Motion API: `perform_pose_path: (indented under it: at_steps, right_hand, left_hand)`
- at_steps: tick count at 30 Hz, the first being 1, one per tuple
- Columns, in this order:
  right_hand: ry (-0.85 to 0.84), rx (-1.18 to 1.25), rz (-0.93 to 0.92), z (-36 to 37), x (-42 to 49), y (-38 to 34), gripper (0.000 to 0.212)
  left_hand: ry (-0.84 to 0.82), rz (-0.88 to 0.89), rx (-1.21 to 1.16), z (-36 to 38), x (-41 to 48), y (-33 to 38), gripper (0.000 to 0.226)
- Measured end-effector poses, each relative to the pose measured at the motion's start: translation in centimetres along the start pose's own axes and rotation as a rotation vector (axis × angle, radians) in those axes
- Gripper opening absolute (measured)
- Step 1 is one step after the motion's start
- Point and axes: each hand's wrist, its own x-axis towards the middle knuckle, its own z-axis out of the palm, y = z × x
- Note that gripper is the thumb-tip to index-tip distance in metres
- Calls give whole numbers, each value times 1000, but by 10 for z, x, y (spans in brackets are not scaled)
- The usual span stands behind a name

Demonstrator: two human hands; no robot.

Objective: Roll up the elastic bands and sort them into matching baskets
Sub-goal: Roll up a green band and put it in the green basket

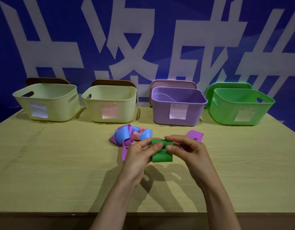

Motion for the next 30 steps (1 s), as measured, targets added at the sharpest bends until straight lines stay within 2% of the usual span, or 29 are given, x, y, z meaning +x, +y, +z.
perform_pose_path:
  at_steps: [3,7,12,16,20,25,30]
  right_hand:
    - [50,-65,34,1,1,4,23]
    - [34,-96,51,2,1,5,12]
    - [91,41,106,-1,1,5,8]
    - [120,137,153,0,4,8,14]
    - [83,109,156,-1,4,7,19]
    - [27,59,106,-4,3,4,29]
    - [6,11,65,-3,4,5,36]
  left_hand:
    - [25,32,11,1,2,-2,19]
    - [29,23,66,-1,4,-3,24]
    - [-32,-1,189,-3,2,-1,37]
    - [-20,-10,174,-3,3,-2,45]
    - [48,7,154,-4,5,-4,38]
    - [31,19,182,-8,6,-7,32]
    - [69,5,110,-7,6,-5,22]
